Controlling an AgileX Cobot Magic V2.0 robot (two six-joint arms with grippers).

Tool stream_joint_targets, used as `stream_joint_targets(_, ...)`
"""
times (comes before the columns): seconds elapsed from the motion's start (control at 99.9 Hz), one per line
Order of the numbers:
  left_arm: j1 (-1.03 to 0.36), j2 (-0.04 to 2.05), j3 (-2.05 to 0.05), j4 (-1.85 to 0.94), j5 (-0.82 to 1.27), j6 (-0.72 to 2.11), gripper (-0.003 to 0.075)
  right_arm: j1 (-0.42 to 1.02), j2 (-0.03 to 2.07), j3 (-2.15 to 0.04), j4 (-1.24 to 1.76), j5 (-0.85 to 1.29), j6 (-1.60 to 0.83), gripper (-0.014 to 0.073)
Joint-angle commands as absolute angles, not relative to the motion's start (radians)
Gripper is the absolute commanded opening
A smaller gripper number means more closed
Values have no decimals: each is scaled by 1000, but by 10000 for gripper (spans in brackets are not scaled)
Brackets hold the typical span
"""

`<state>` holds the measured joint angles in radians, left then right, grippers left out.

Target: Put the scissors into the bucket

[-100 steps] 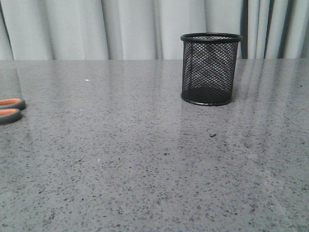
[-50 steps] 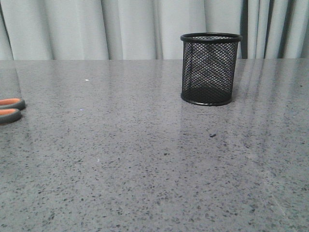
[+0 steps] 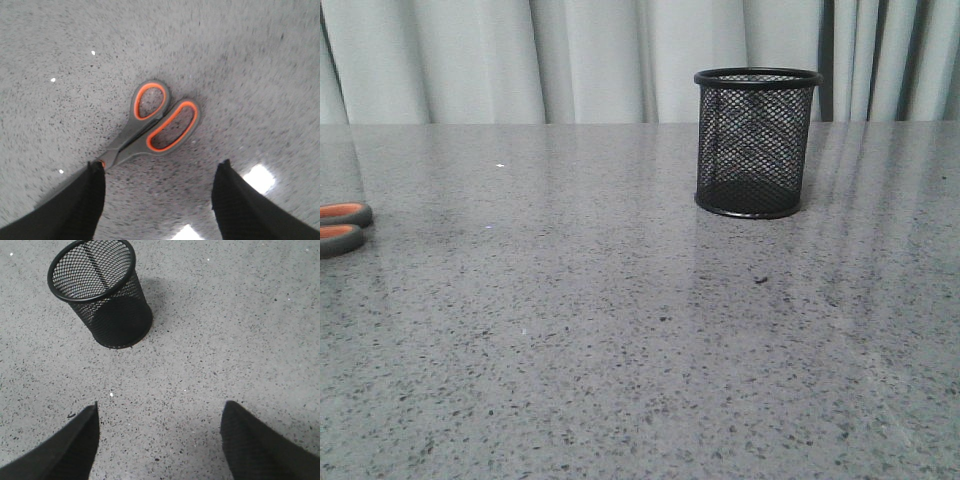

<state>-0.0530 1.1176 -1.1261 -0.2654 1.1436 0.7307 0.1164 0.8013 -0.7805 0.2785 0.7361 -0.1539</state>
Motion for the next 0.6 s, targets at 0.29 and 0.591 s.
stream_joint_targets(0.29, -50, 1364, -1254, -204, 1185, 1224, 421, 119, 800, -817, 291, 683, -183, 463)
stream_joint_targets(0.591, -50, 1496, -1254, -190, 1170, 1386, 421, 119, 800, -817, 291, 677, -183, 463)
